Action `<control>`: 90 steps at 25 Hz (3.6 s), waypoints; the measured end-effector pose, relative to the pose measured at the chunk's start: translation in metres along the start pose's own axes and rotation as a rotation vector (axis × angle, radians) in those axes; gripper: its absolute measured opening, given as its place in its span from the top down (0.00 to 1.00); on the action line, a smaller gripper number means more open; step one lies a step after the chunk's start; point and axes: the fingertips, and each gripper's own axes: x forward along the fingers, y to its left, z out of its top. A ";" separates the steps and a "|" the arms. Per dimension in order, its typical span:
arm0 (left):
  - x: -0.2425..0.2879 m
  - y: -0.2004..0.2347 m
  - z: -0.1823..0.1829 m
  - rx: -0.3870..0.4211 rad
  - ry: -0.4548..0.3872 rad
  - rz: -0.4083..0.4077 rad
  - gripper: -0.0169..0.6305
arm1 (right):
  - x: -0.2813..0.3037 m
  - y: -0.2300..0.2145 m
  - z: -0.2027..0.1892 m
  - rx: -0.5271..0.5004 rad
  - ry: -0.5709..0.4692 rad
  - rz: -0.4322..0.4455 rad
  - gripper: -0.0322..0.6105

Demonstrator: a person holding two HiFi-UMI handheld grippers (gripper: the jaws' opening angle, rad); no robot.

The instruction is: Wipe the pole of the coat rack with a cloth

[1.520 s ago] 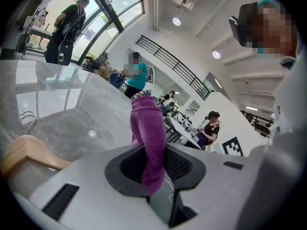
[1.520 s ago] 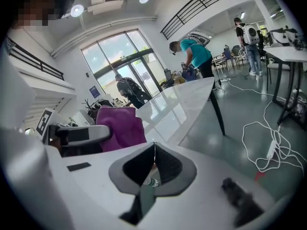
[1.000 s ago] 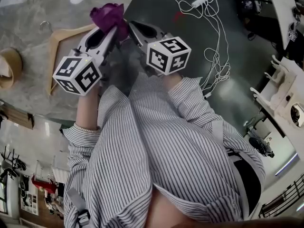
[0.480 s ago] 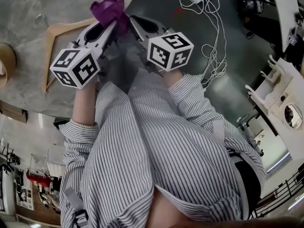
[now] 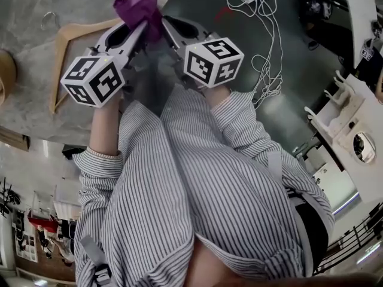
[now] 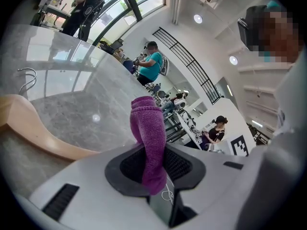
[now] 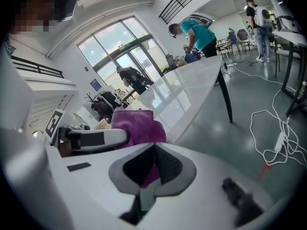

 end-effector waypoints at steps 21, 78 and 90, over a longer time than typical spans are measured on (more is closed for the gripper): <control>-0.048 0.036 0.011 -0.096 -0.100 0.057 0.82 | 0.033 0.045 -0.002 -0.065 0.059 0.049 0.92; -0.177 0.146 0.047 -0.173 -0.231 0.210 0.82 | 0.117 0.150 -0.005 -0.200 0.140 0.117 0.93; -0.183 0.149 0.046 -0.198 -0.258 0.221 0.82 | 0.125 0.158 -0.010 -0.211 0.169 0.136 0.92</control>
